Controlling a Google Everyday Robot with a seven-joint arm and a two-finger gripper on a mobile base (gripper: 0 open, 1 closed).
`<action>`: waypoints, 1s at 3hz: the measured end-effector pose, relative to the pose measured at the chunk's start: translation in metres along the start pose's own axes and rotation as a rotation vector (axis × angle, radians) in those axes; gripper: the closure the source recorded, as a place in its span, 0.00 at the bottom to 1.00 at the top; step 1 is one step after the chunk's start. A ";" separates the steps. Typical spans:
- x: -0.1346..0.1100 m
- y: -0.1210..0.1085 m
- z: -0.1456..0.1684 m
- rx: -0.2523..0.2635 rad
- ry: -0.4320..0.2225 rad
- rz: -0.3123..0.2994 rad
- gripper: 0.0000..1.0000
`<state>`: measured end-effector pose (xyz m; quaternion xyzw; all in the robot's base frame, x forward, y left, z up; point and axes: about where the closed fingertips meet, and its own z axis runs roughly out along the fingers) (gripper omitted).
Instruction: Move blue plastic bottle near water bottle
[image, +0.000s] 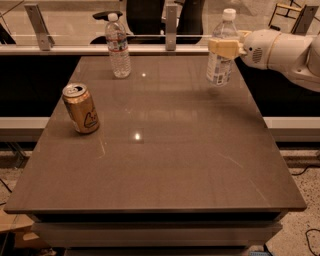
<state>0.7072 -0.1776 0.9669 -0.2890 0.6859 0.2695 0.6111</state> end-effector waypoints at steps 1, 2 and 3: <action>-0.018 0.009 0.012 -0.068 0.010 -0.018 1.00; -0.029 0.027 0.034 -0.169 0.015 -0.007 1.00; -0.036 0.052 0.053 -0.266 0.021 0.002 1.00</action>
Offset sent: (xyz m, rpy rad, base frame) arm 0.0064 0.0735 0.0383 0.0119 0.0383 0.2876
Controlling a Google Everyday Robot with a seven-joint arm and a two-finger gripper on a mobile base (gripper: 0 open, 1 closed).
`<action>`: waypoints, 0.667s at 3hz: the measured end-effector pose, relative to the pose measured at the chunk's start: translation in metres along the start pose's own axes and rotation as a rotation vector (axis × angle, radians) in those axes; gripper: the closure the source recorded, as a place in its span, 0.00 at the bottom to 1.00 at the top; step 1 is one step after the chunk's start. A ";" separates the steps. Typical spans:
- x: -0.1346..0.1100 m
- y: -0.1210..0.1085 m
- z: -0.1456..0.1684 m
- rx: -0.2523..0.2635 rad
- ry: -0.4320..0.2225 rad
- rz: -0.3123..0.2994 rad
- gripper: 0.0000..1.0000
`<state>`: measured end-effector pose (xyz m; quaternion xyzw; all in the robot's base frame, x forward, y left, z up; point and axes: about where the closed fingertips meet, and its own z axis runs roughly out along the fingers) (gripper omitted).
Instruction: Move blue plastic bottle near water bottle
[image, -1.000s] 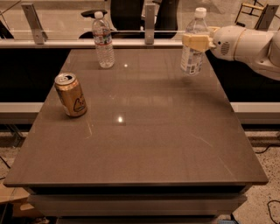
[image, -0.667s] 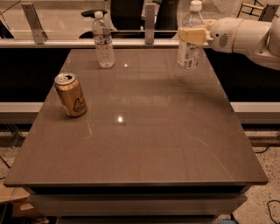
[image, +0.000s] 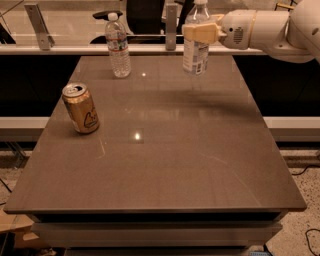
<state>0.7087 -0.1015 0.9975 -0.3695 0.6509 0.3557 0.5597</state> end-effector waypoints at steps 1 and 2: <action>-0.002 0.018 0.019 -0.073 0.008 0.012 1.00; -0.001 0.035 0.035 -0.120 0.007 0.023 1.00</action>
Offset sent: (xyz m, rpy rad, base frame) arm -0.0224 0.0668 -0.0051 0.0285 0.0507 0.1575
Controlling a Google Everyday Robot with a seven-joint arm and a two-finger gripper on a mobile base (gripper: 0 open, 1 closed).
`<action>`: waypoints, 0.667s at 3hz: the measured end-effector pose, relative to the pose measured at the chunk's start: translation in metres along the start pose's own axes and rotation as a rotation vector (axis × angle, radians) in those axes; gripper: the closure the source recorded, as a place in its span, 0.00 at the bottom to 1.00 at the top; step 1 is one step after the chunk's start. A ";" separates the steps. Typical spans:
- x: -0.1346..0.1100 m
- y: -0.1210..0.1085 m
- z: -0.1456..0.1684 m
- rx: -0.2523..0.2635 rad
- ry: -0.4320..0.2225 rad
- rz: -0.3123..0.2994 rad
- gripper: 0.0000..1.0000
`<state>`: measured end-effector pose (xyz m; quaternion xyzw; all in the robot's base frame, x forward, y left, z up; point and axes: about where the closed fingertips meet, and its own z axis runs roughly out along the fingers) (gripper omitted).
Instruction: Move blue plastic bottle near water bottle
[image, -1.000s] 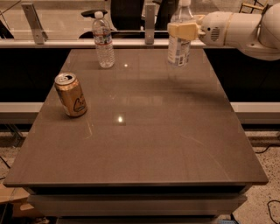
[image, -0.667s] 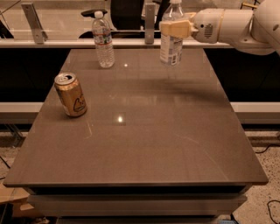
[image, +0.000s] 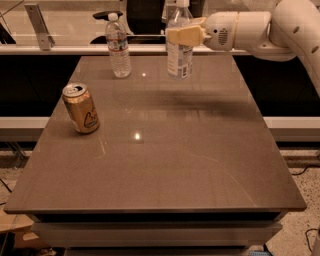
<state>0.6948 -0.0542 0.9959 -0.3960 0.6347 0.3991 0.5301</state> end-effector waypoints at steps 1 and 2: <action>0.002 0.014 0.016 -0.029 -0.025 -0.005 1.00; 0.006 0.019 0.030 -0.040 -0.092 -0.004 1.00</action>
Offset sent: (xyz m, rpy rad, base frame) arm -0.0070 0.0450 -0.0115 0.1752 -0.0703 0.0231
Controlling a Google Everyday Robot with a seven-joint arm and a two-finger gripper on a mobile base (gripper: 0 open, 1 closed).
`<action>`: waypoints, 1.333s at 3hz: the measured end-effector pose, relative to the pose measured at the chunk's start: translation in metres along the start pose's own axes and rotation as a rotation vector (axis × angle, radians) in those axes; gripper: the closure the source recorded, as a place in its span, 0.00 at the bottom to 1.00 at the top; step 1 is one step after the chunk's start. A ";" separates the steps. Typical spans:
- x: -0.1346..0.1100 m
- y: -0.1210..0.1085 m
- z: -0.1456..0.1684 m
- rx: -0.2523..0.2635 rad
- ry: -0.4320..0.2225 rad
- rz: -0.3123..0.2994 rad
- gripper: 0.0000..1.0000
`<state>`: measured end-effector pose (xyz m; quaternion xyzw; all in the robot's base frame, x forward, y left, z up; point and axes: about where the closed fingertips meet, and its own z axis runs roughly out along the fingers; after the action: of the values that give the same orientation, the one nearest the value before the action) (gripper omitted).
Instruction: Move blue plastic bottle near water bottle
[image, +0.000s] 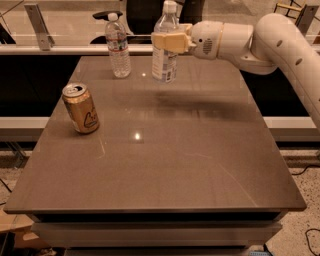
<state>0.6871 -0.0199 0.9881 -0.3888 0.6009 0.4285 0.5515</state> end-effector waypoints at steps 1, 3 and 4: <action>0.001 -0.002 0.016 -0.006 -0.064 -0.006 1.00; 0.004 0.009 0.047 -0.067 -0.029 -0.058 1.00; 0.013 0.017 0.061 -0.099 0.019 -0.086 1.00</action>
Offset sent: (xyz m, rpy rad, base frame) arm 0.0124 0.0464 -0.0014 0.0645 -0.0837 0.0541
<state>0.6899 0.0430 0.9752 -0.4453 0.5671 0.4296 0.5437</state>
